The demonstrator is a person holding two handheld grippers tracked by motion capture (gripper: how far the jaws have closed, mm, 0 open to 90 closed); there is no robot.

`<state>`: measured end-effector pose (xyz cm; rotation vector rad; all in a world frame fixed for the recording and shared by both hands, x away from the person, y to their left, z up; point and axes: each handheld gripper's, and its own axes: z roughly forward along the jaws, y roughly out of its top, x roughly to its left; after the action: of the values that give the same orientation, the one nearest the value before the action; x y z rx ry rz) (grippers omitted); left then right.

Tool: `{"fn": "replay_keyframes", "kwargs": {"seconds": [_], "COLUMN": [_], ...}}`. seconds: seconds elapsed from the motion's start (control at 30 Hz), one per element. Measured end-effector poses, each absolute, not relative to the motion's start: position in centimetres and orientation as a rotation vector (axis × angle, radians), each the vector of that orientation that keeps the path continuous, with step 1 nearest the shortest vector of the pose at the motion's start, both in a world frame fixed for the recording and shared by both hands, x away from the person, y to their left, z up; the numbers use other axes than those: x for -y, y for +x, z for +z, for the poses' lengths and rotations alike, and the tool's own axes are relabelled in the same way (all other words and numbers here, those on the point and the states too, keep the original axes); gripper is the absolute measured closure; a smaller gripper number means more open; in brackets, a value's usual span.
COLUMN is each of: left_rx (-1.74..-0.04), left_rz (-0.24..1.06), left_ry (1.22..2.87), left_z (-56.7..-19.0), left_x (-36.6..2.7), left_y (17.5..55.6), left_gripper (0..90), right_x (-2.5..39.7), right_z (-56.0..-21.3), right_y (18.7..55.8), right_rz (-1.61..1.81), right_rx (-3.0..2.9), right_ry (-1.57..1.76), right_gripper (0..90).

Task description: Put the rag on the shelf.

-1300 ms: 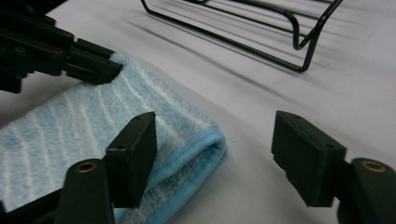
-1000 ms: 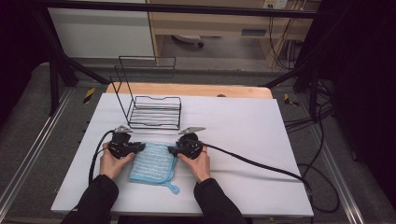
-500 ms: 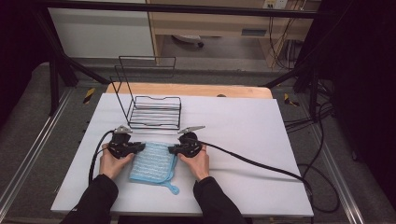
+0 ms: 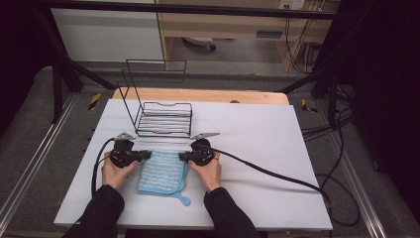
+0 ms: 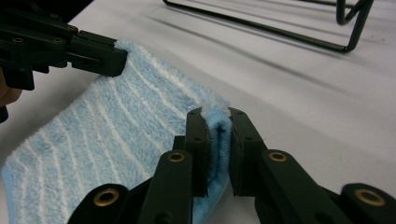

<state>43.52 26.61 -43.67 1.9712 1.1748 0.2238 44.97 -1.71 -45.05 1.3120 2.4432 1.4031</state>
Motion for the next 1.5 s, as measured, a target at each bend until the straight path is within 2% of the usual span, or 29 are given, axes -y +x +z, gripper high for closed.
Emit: {"fn": "replay_keyframes", "kwargs": {"seconds": [0.63,1.5], "left_rx": [-1.057,-0.975], "left_rz": [0.295,0.381], "left_ry": [1.924,1.901], "left_z": [-40.3,-37.2], "left_x": [-27.4,-26.3], "left_y": [40.8,39.0], "left_gripper": [83.5,83.7], "right_x": [2.2,3.6], "right_z": [-42.2,-38.7], "right_y": [42.9,41.6], "right_rz": [1.536,1.579], "right_rx": [-2.348,-2.28], "right_ry": [1.205,1.077], "right_gripper": [80.5,80.5]}}
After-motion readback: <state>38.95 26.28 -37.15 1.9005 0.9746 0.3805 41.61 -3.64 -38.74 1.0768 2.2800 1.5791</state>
